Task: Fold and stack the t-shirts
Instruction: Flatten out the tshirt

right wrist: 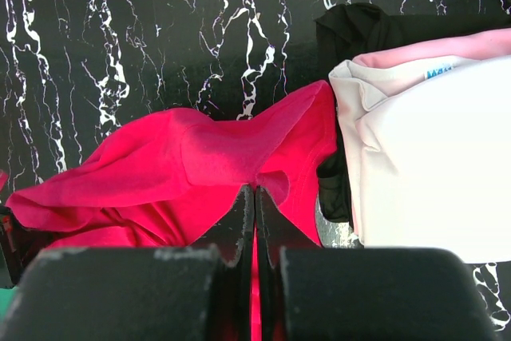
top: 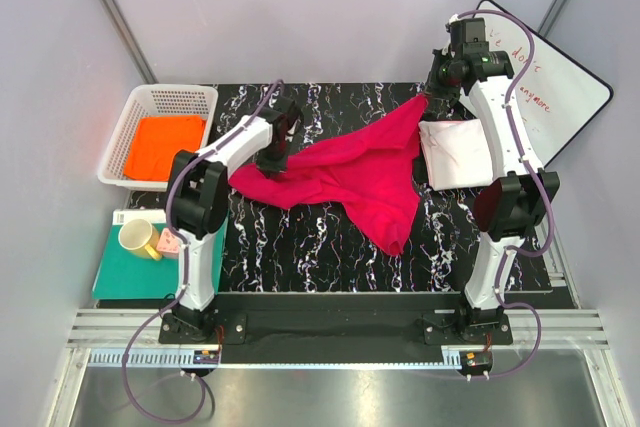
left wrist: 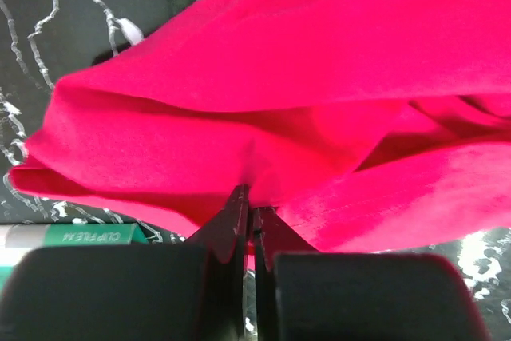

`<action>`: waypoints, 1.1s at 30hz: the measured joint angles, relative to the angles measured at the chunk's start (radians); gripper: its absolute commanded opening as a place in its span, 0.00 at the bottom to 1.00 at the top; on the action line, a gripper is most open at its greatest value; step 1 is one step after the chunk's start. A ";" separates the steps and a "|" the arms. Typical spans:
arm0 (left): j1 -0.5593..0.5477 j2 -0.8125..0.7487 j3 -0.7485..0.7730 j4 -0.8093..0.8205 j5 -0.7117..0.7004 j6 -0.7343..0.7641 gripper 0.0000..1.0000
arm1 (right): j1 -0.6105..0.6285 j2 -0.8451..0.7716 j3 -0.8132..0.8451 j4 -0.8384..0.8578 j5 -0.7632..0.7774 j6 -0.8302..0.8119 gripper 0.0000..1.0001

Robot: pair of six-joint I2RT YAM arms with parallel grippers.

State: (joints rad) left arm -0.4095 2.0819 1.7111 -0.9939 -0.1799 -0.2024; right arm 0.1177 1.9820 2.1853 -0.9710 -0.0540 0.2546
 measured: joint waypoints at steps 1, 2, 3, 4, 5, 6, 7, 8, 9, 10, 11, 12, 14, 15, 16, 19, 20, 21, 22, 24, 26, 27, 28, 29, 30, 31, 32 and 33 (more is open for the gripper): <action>0.000 0.003 0.006 -0.006 -0.015 -0.002 0.00 | 0.000 0.000 0.000 0.000 0.000 0.000 0.00; 0.000 0.005 0.012 -0.011 -0.028 -0.004 0.00 | 0.000 0.000 0.000 0.000 0.000 0.000 0.00; 0.001 0.005 0.026 -0.020 -0.048 -0.007 0.00 | 0.000 0.000 0.000 0.000 0.000 0.000 0.00; 0.001 0.004 0.048 -0.029 -0.071 -0.009 0.00 | 0.000 0.000 0.000 0.000 0.000 0.000 0.00; 0.003 0.001 0.069 -0.034 -0.092 -0.012 0.00 | 0.000 0.000 0.000 0.000 0.000 0.000 0.00; 0.007 -0.003 0.088 -0.038 -0.108 -0.015 0.00 | 0.000 0.000 0.001 0.000 0.000 0.000 0.00; 0.013 -0.011 0.109 -0.042 -0.127 -0.019 0.00 | 0.000 0.000 0.003 -0.001 0.000 0.000 0.00; 0.021 -0.023 0.132 -0.049 -0.148 -0.024 0.00 | 0.000 0.000 0.007 -0.001 0.000 0.000 0.00; 0.031 -0.038 0.155 -0.056 -0.169 -0.032 0.00 | 0.000 0.000 0.016 -0.005 0.000 0.000 0.00; 0.043 -0.059 0.175 -0.059 -0.190 -0.038 0.00 | 0.000 0.000 0.027 -0.007 0.000 0.000 0.00; 0.058 -0.084 0.190 -0.059 -0.212 -0.045 0.00 | 0.000 0.000 0.039 -0.008 0.000 0.000 0.00; 0.074 -0.113 0.201 -0.059 -0.232 -0.055 0.00 | 0.000 0.000 0.056 -0.010 0.001 0.000 0.00; 0.102 -0.174 0.216 -0.059 -0.265 -0.071 0.00 | 0.000 0.000 0.089 -0.009 0.003 0.000 0.00; 0.116 -0.201 0.221 -0.060 -0.277 -0.079 0.00 | 0.000 0.000 0.102 -0.007 0.005 0.000 0.00; 0.130 -0.222 0.226 -0.061 -0.288 -0.085 0.00 | 0.000 0.000 0.113 -0.005 0.008 0.000 0.00; 0.154 -0.248 0.249 -0.069 -0.314 -0.093 0.00 | 0.000 0.000 0.132 -0.006 0.008 0.000 0.00; 0.154 -0.248 0.258 -0.069 -0.318 -0.094 0.00 | 0.000 0.000 0.138 -0.007 0.008 0.000 0.00; 0.154 -0.247 0.260 -0.069 -0.321 -0.095 0.00 | 0.000 0.000 0.145 -0.009 0.008 0.001 0.00; 0.152 -0.246 0.267 -0.077 -0.323 -0.095 0.00 | 0.000 0.000 0.153 -0.011 0.008 0.003 0.00; 0.149 -0.238 0.294 -0.087 -0.332 -0.096 0.00 | 0.000 0.000 0.181 -0.017 0.008 0.008 0.00; 0.145 -0.230 0.342 -0.097 -0.349 -0.095 0.00 | 0.000 0.000 0.219 -0.019 0.008 0.012 0.00; 0.144 -0.229 0.365 -0.095 -0.359 -0.093 0.00 | 0.000 0.000 0.238 -0.022 0.008 0.013 0.00; 0.145 -0.230 0.381 -0.092 -0.367 -0.090 0.00 | 0.000 0.000 0.261 -0.021 0.009 0.015 0.00; 0.148 -0.233 0.397 -0.083 -0.375 -0.084 0.00 | -0.001 -0.002 0.283 -0.021 0.010 0.016 0.00; 0.152 -0.238 0.410 -0.071 -0.379 -0.077 0.00 | -0.001 -0.005 0.303 -0.022 0.010 0.017 0.00; 0.159 -0.244 0.416 -0.062 -0.380 -0.072 0.00 | -0.002 -0.010 0.322 -0.022 0.011 0.019 0.00; 0.166 -0.249 0.418 -0.056 -0.379 -0.068 0.00 | -0.002 -0.016 0.337 -0.022 0.011 0.020 0.00; 0.176 -0.256 0.419 -0.053 -0.376 -0.063 0.00 | -0.003 -0.026 0.351 -0.022 0.011 0.021 0.00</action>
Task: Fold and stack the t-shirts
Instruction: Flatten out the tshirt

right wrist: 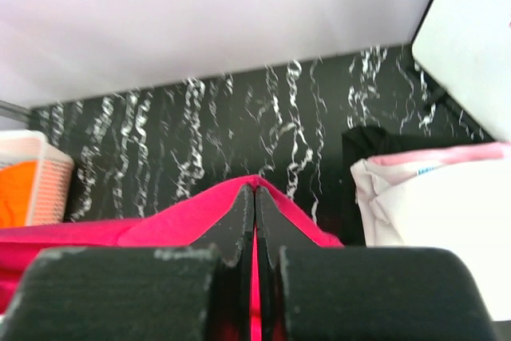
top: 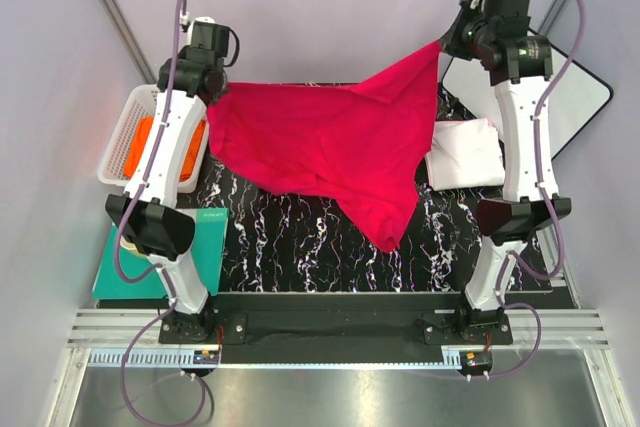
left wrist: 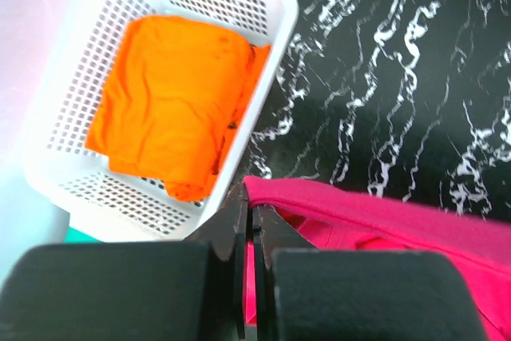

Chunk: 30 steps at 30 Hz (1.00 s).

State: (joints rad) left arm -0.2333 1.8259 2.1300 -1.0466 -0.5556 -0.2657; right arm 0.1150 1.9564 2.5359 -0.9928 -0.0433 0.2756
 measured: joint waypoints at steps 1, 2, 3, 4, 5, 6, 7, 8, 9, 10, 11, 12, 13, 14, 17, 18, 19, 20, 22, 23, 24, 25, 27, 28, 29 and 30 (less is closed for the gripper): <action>0.011 -0.007 0.000 0.002 0.006 0.004 0.00 | 0.000 -0.013 0.008 0.000 -0.001 0.001 0.00; 0.021 -0.015 0.000 0.002 0.016 0.006 0.00 | 0.000 -0.029 0.011 0.000 -0.002 0.002 0.00; 0.027 -0.025 0.000 0.002 0.030 0.008 0.00 | 0.000 -0.050 0.011 0.000 -0.004 0.002 0.00; 0.034 -0.035 0.000 0.002 0.040 0.009 0.00 | 0.000 -0.073 0.011 0.000 -0.010 0.002 0.00; 0.039 -0.049 0.000 0.002 0.060 0.011 0.00 | 0.000 -0.098 0.005 0.000 -0.021 0.002 0.00; 0.042 -0.068 0.000 0.003 0.082 0.013 0.00 | 0.000 -0.130 -0.008 0.000 -0.031 0.002 0.00; 0.041 -0.092 -0.004 0.009 0.104 0.016 0.00 | 0.000 -0.166 -0.026 0.000 -0.048 0.002 0.00; 0.037 -0.126 -0.019 0.025 0.130 0.023 0.00 | 0.000 -0.199 -0.051 0.002 -0.061 0.000 0.00; 0.032 -0.169 -0.043 0.046 0.156 0.031 0.00 | 0.000 -0.244 -0.084 0.000 -0.079 0.000 0.00; 0.026 -0.211 -0.068 0.067 0.173 0.037 0.00 | 0.000 -0.290 -0.116 -0.001 -0.096 -0.003 0.00; 0.016 -0.270 -0.113 0.101 0.196 0.047 0.00 | 0.000 -0.336 -0.153 0.002 -0.113 -0.008 0.00; 0.002 -0.346 -0.161 0.124 0.219 0.060 0.00 | 0.001 -0.388 -0.192 0.000 -0.127 -0.014 0.00; -0.011 -0.397 -0.192 0.142 0.233 0.068 0.00 | 0.003 -0.438 -0.229 -0.001 -0.138 -0.021 0.00; -0.028 -0.461 -0.225 0.160 0.248 0.078 0.00 | 0.005 -0.488 -0.264 0.002 -0.144 -0.032 0.00; -0.074 -0.628 -0.296 0.214 0.297 0.099 0.00 | 0.009 -0.636 -0.365 0.005 -0.154 -0.058 0.00; -0.080 -0.668 -0.312 0.224 0.307 0.101 0.00 | 0.010 -0.689 -0.398 0.013 -0.153 -0.065 0.00; -0.084 -0.713 -0.334 0.241 0.321 0.104 0.00 | 0.010 -0.739 -0.428 0.017 -0.153 -0.072 0.00; -0.087 -0.749 -0.351 0.251 0.330 0.105 0.00 | 0.010 -0.787 -0.454 0.024 -0.150 -0.078 0.00; -0.088 -0.809 -0.364 0.259 0.343 0.105 0.00 | 0.010 -0.861 -0.495 0.042 -0.140 -0.088 0.00; -0.088 -0.827 -0.363 0.266 0.347 0.105 0.00 | 0.010 -0.897 -0.510 0.052 -0.132 -0.093 0.00; -0.088 -0.840 -0.361 0.275 0.351 0.108 0.00 | 0.010 -0.918 -0.515 0.062 -0.130 -0.096 0.00; -0.089 -0.845 -0.349 0.277 0.352 0.109 0.00 | 0.010 -0.933 -0.518 0.076 -0.126 -0.098 0.00; -0.089 -0.835 -0.316 0.284 0.354 0.113 0.00 | 0.010 -0.941 -0.519 0.113 -0.109 -0.101 0.00; -0.090 -0.822 -0.291 0.286 0.352 0.116 0.00 | 0.010 -0.933 -0.519 0.134 -0.095 -0.103 0.00; -0.090 -0.808 -0.270 0.294 0.348 0.120 0.00 | 0.010 -0.922 -0.518 0.148 -0.079 -0.104 0.00; -0.090 -0.782 -0.247 0.302 0.340 0.127 0.00 | 0.011 -0.900 -0.514 0.163 -0.062 -0.105 0.00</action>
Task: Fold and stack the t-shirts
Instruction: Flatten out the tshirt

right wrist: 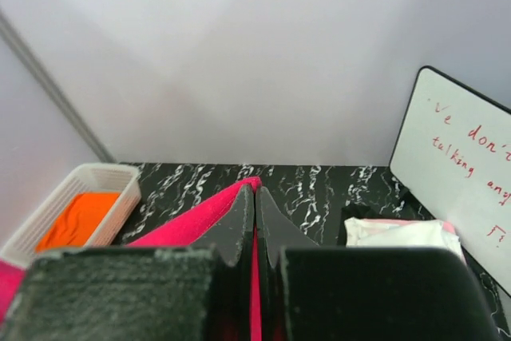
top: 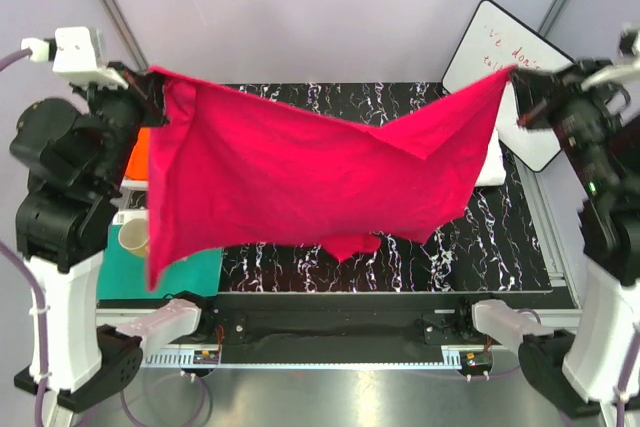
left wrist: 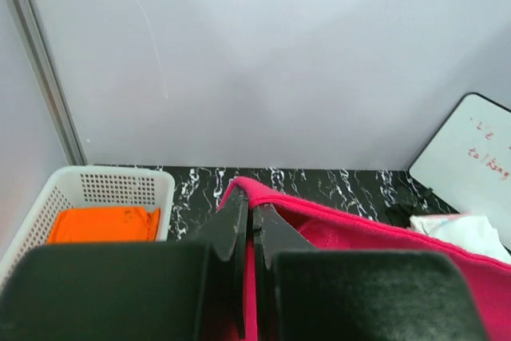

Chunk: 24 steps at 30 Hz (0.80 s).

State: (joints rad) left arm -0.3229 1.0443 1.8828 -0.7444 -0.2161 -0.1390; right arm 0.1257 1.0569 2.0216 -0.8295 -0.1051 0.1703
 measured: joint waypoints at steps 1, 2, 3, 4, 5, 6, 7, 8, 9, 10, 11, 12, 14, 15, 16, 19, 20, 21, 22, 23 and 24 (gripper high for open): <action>0.000 0.018 0.011 0.007 -0.005 0.003 0.00 | 0.000 0.029 0.007 0.014 0.019 -0.002 0.00; 0.000 0.043 0.025 0.013 -0.013 0.010 0.00 | 0.001 0.072 0.021 0.031 0.040 -0.004 0.00; 0.001 0.076 0.039 0.014 -0.019 0.013 0.00 | 0.000 0.114 0.031 0.043 0.053 -0.006 0.00; 0.005 0.116 0.055 0.015 -0.021 0.016 0.00 | 0.001 0.161 0.051 0.049 0.063 -0.007 0.00; 0.010 0.163 0.068 0.017 -0.019 0.017 0.00 | 0.001 0.229 0.083 0.058 0.070 -0.010 0.00; 0.021 0.214 0.077 0.022 -0.014 0.016 0.00 | 0.001 0.281 0.102 0.071 0.073 -0.010 0.00; 0.035 0.266 0.079 0.029 -0.005 0.015 0.00 | 0.001 0.353 0.134 0.081 0.082 -0.012 0.00; 0.051 0.318 0.078 0.032 0.008 0.008 0.00 | 0.001 0.407 0.150 0.090 0.088 -0.014 0.00; 0.069 0.375 0.073 0.037 0.018 0.003 0.00 | 0.001 0.477 0.171 0.097 0.092 -0.016 0.00; 0.085 0.432 0.062 0.043 0.031 -0.005 0.00 | 0.001 0.546 0.190 0.101 0.096 -0.017 0.00; 0.098 0.495 0.044 0.047 0.042 -0.014 0.00 | 0.000 0.620 0.210 0.101 0.097 -0.017 0.00; 0.111 0.554 0.026 0.046 0.056 -0.021 0.00 | 0.001 0.692 0.233 0.101 0.097 -0.018 0.00; 0.133 0.675 -0.005 0.035 0.083 -0.037 0.00 | 0.000 0.837 0.286 0.094 0.096 -0.017 0.00; 0.142 0.735 -0.009 0.028 0.093 -0.043 0.00 | 0.000 0.921 0.336 0.086 0.093 -0.017 0.00; 0.150 0.793 -0.010 0.026 0.098 -0.047 0.00 | 0.000 1.005 0.396 0.074 0.087 -0.016 0.00; 0.171 0.940 0.011 0.013 0.104 -0.056 0.00 | 0.001 1.262 0.609 0.050 0.076 -0.005 0.00; 0.178 0.992 0.039 -0.007 0.105 -0.060 0.00 | 0.001 1.339 0.671 0.043 0.069 0.000 0.00; 0.185 1.046 0.084 -0.026 0.106 -0.064 0.00 | 0.000 1.404 0.719 0.041 0.064 0.004 0.00; 0.195 1.104 0.141 -0.035 0.108 -0.068 0.00 | 0.000 1.461 0.749 0.040 0.060 0.008 0.00; 0.201 1.146 0.188 -0.051 0.109 -0.069 0.00 | 0.000 1.489 0.754 0.038 0.058 0.010 0.00; 0.209 1.191 0.248 -0.060 0.113 -0.071 0.00 | 0.000 1.516 0.755 0.038 0.058 0.014 0.00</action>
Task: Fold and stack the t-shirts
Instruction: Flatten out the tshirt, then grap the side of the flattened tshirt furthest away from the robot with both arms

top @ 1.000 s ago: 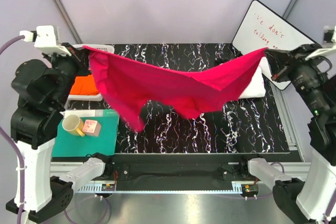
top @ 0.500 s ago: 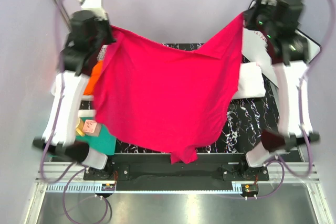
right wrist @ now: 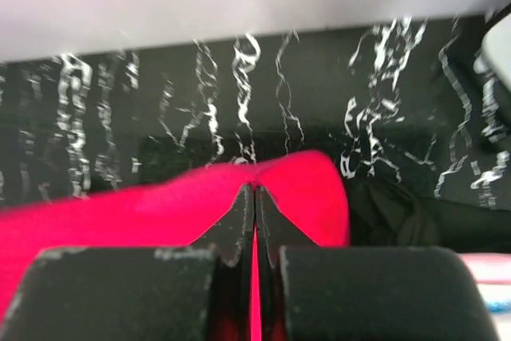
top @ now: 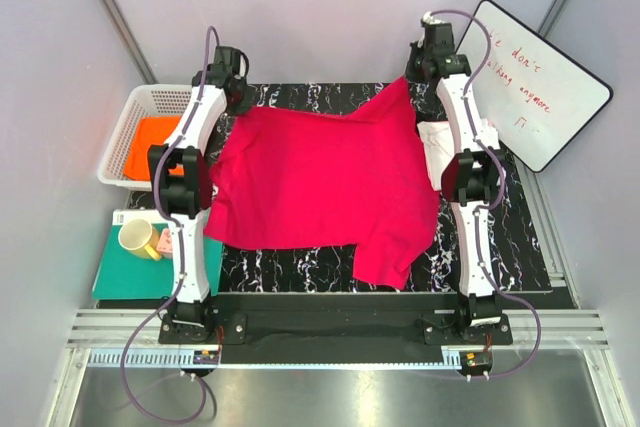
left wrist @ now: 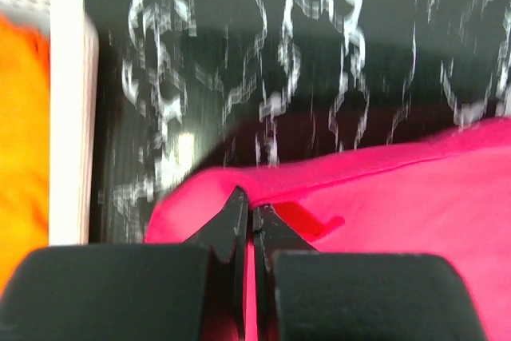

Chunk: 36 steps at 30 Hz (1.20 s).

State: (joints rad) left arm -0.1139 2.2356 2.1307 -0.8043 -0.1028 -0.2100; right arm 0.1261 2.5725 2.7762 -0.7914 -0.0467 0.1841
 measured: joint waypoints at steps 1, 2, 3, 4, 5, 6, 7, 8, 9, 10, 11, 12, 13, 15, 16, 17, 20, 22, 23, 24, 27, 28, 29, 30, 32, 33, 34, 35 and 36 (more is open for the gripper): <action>0.006 0.037 0.052 -0.003 0.004 0.000 0.00 | 0.000 0.014 -0.005 0.002 0.000 0.002 0.01; 0.010 0.066 0.095 -0.007 0.007 0.000 0.00 | 0.000 0.018 -0.027 0.008 -0.001 0.004 0.11; 0.013 0.084 0.126 -0.013 0.010 0.000 0.00 | 0.000 0.018 -0.045 0.010 -0.003 0.007 0.52; 0.017 0.101 0.157 -0.014 0.013 0.000 0.00 | 0.000 0.018 -0.058 0.014 -0.007 0.011 0.64; 0.020 0.113 0.182 -0.016 0.015 -0.001 0.00 | 0.000 0.018 -0.066 0.024 -0.011 0.016 0.64; 0.022 0.122 0.203 -0.019 0.019 -0.001 0.00 | 0.000 0.018 -0.073 0.035 -0.019 0.011 0.64; 0.023 0.127 0.217 -0.018 0.022 -0.002 0.00 | 0.000 0.018 -0.080 0.045 -0.027 0.013 0.75; 0.023 0.130 0.227 -0.018 0.026 -0.004 0.00 | 0.000 0.018 -0.084 0.050 -0.032 0.014 0.83; 0.023 0.132 0.232 -0.016 0.030 -0.005 0.00 | 0.000 0.018 -0.092 0.058 -0.043 0.019 0.95; 0.023 0.132 0.232 -0.016 0.034 -0.005 0.00 | 0.000 0.018 -0.099 0.066 -0.050 0.028 1.00; 0.023 0.132 0.232 -0.017 0.040 -0.005 0.00 | 0.000 0.018 -0.107 0.071 -0.055 0.036 1.00; 0.023 0.134 0.232 -0.018 0.047 -0.006 0.00 | 0.000 0.017 -0.116 0.074 -0.059 0.043 1.00; 0.022 0.135 0.232 -0.018 0.051 -0.006 0.00 | 0.000 0.016 -0.123 0.077 -0.062 0.046 1.00; 0.021 0.137 0.228 -0.018 0.059 -0.006 0.01 | 0.000 0.013 -0.148 0.089 -0.076 0.059 1.00; 0.021 0.137 0.224 -0.016 0.061 -0.005 0.09 | 0.000 0.011 -0.158 0.092 -0.083 0.068 1.00; 0.021 0.137 0.220 -0.017 0.063 -0.005 0.15 | 0.000 0.011 -0.166 0.092 -0.095 0.076 0.99; 0.021 0.137 0.207 -0.013 0.063 -0.003 0.61 | 0.000 0.009 -0.204 0.100 -0.129 0.111 0.98; 0.022 0.137 0.194 -0.011 0.057 -0.005 0.79 | 0.000 0.009 -0.229 0.100 -0.153 0.136 0.97; 0.022 0.138 0.188 -0.010 0.051 -0.001 0.92 | 0.000 0.009 -0.237 0.100 -0.162 0.145 0.97; 0.023 0.138 0.182 -0.011 0.045 -0.006 0.99 | 0.000 0.009 -0.244 0.098 -0.178 0.158 0.97; 0.031 0.139 0.169 -0.016 0.003 -0.019 0.99 | 0.000 0.011 -0.245 0.100 -0.213 0.191 0.97; 0.035 0.139 0.166 -0.019 -0.013 -0.023 0.99 | 0.000 0.011 -0.243 0.102 -0.226 0.201 0.97; 0.040 0.139 0.166 -0.019 -0.025 -0.024 0.99 | 0.000 0.012 -0.241 0.103 -0.234 0.212 0.96; 0.044 0.139 0.166 -0.019 -0.032 -0.024 0.99 | 0.000 0.015 -0.234 0.103 -0.240 0.222 0.94; 0.050 0.139 0.166 -0.017 -0.034 -0.023 0.99 | 0.000 0.034 -0.207 0.108 -0.260 0.244 0.87; 0.052 0.139 0.165 -0.016 -0.032 -0.023 0.99 | 0.000 0.048 -0.188 0.113 -0.267 0.258 0.82; 0.055 0.137 0.156 -0.011 -0.031 -0.024 0.99 | 0.000 0.065 -0.169 0.118 -0.276 0.272 0.64; 0.057 0.135 0.145 -0.010 -0.026 -0.024 0.98 | 0.000 0.081 -0.155 0.124 -0.285 0.287 0.63; 0.057 0.133 0.134 -0.009 -0.023 -0.024 0.98 | 0.000 0.097 -0.145 0.126 -0.292 0.301 0.62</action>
State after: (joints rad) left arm -0.0566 2.3684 2.2650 -0.8135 -0.1261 -0.2337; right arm 0.1261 2.6694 2.6316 -0.6655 -0.3389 0.4847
